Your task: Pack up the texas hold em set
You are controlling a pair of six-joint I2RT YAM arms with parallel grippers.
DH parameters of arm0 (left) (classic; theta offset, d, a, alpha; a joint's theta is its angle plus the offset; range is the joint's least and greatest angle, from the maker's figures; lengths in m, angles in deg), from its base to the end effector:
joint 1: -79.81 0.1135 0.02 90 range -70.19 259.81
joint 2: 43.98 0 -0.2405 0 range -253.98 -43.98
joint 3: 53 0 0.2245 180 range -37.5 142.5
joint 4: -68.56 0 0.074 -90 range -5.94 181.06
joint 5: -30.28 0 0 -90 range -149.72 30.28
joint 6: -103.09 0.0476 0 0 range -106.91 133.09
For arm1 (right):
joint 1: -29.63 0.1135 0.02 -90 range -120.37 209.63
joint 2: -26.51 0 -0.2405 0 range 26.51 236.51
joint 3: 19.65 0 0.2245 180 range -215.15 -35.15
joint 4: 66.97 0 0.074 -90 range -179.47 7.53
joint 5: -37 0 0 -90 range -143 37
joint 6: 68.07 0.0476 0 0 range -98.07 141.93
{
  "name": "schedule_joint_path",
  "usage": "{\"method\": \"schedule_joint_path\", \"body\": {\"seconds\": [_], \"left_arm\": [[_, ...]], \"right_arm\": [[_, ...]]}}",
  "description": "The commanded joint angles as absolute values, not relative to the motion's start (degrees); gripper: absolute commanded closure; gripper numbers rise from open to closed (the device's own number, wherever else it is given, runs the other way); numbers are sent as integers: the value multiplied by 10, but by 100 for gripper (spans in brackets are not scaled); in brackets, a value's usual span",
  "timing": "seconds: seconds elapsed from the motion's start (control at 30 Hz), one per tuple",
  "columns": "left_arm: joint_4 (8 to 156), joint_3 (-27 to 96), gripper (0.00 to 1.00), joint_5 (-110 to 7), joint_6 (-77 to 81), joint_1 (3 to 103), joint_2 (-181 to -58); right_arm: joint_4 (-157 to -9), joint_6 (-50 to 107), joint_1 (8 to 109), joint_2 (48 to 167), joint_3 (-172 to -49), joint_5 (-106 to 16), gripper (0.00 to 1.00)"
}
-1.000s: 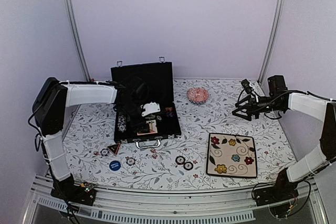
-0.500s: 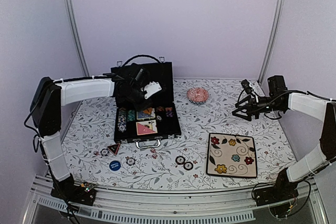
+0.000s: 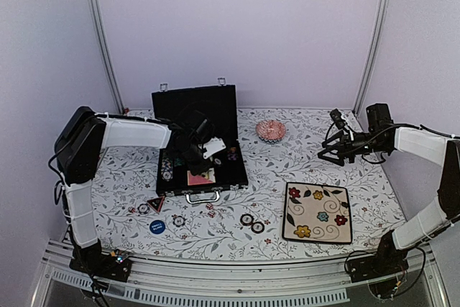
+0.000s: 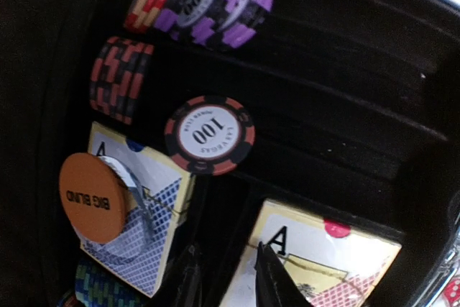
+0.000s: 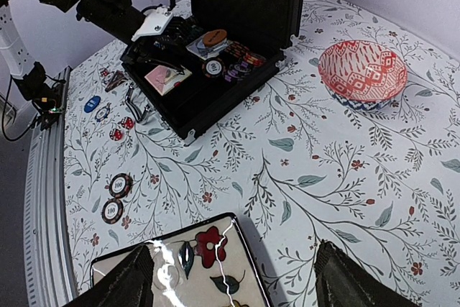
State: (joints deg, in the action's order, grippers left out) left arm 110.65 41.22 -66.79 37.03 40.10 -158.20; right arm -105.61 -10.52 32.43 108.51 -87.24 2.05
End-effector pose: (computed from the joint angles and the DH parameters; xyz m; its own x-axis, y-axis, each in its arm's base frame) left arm 0.3010 -0.2423 0.1489 -0.3820 0.8407 -0.3837 0.8148 0.5023 0.2893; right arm 0.2626 0.0519 0.2149 -0.3945 -0.3270 -0.8587 -0.8672 0.4416 0.2302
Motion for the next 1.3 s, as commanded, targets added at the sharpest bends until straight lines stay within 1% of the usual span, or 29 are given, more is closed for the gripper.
{"method": "schedule_joint_path", "body": {"seconds": [0.0,0.13,0.27,0.33,0.47,0.57,0.9,1.27], "left_arm": [[1101,390,71,-651,366,388,-1580],[1099,391,71,-663,364,384,-1581],[1101,416,67,-681,359,381,-1573],[1101,429,63,-679,355,380,-1572],[1106,452,49,-697,341,370,-1582],[1105,460,42,-719,348,357,-1598],[1104,504,36,-800,392,344,-1656],[1080,530,36,-899,448,343,-1706]], "right_arm": [[-1065,-113,322,1096,-881,31,23],[-1066,-113,322,1097,-882,32,22],[-1066,-113,322,1095,-881,32,22],[-1066,-113,322,1095,-882,32,22],[-1066,-114,322,1094,-882,31,23],[-1066,-114,322,1093,-882,31,22],[-1068,-114,322,1092,-882,30,23],[-1069,-116,322,1092,-882,28,22]]}}
